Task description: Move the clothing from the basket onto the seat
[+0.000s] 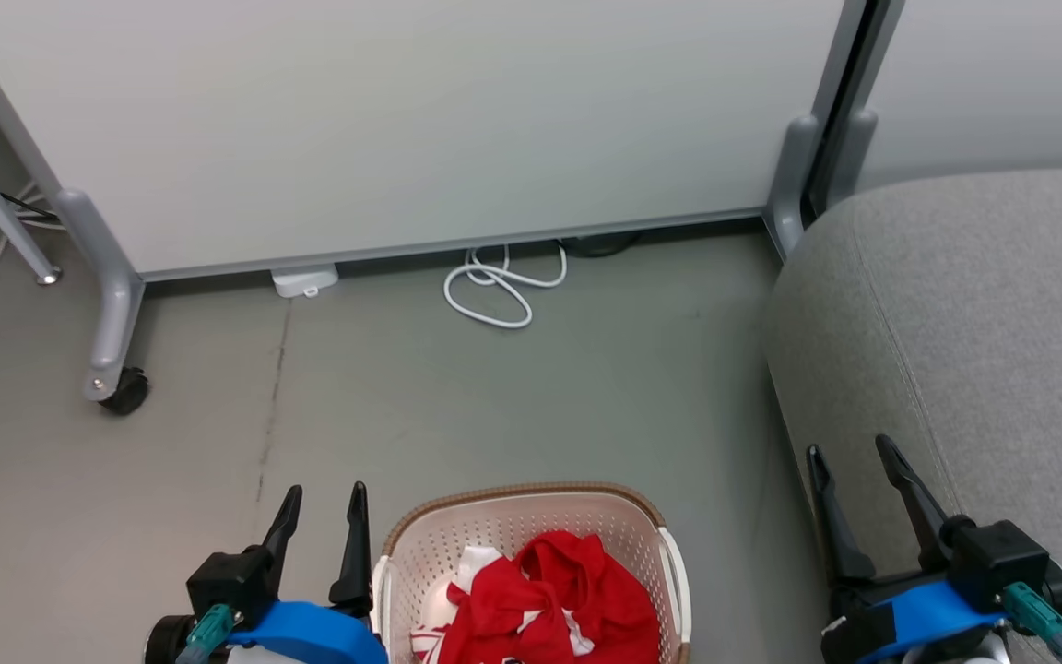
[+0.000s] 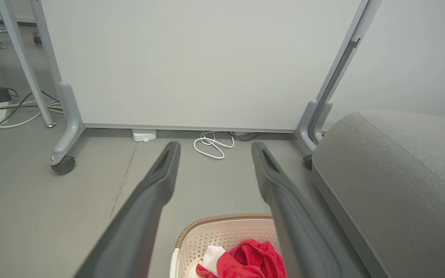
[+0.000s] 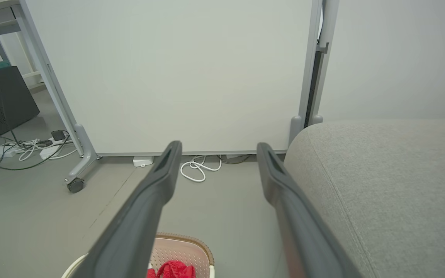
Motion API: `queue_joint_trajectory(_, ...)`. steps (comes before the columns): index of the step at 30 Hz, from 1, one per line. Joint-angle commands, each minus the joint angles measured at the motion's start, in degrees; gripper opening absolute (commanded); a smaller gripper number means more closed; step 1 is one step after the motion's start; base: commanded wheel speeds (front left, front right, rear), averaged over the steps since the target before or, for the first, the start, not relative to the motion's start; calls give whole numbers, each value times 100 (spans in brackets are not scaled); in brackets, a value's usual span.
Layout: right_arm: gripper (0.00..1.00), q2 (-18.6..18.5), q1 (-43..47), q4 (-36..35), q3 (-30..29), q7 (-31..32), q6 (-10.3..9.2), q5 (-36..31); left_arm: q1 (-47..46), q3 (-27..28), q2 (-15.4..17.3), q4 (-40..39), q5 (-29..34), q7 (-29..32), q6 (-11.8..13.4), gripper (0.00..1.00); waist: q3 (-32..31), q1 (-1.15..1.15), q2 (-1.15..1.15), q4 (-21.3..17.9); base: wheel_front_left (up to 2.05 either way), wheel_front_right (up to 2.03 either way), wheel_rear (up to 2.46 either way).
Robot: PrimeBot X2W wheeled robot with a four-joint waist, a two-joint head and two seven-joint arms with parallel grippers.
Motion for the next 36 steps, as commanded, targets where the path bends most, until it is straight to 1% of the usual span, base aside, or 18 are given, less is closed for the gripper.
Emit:
queue_joint_trajectory(1,100,-29,-117,-57,46,25,13,-46,-169,-61,1,167,-61,5,-25,100,187,0,0,-139,0,0,0)
queue_joint_trajectory(11,100,-25,-499,-261,373,46,11,2,-1020,-431,-3,1596,-258,192,-69,100,1246,0,0,-829,0,0,0)
queue_joint_trajectory(16,100,-23,-750,-332,490,-3,11,71,-1658,-523,-2,2297,-337,444,-90,100,1956,0,0,-1139,0,0,0)
queue_joint_trajectory(20,100,-23,-926,-323,604,-43,8,173,-2139,-702,33,2809,-252,645,-131,100,2432,0,0,-1332,0,0,0)
queue_joint_trajectory(21,100,-23,-926,-323,604,-43,8,173,-2139,-702,33,2809,-252,645,-131,100,2432,0,0,-1332,0,0,0)
queue_joint_trajectory(25,100,-22,-1116,-320,773,-77,8,279,-2588,-828,141,3205,-184,774,-164,100,2901,0,0,-1536,0,0,0)
queue_joint_trajectory(31,100,-21,-1307,-306,967,-104,8,495,-3079,-968,241,3688,-150,937,-175,100,3407,0,0,-1781,0,0,0)
queue_joint_trajectory(36,100,-20,-1370,-504,1072,-104,8,659,-3335,-979,272,4016,-246,1128,-189,100,3750,0,0,-1961,0,0,0)
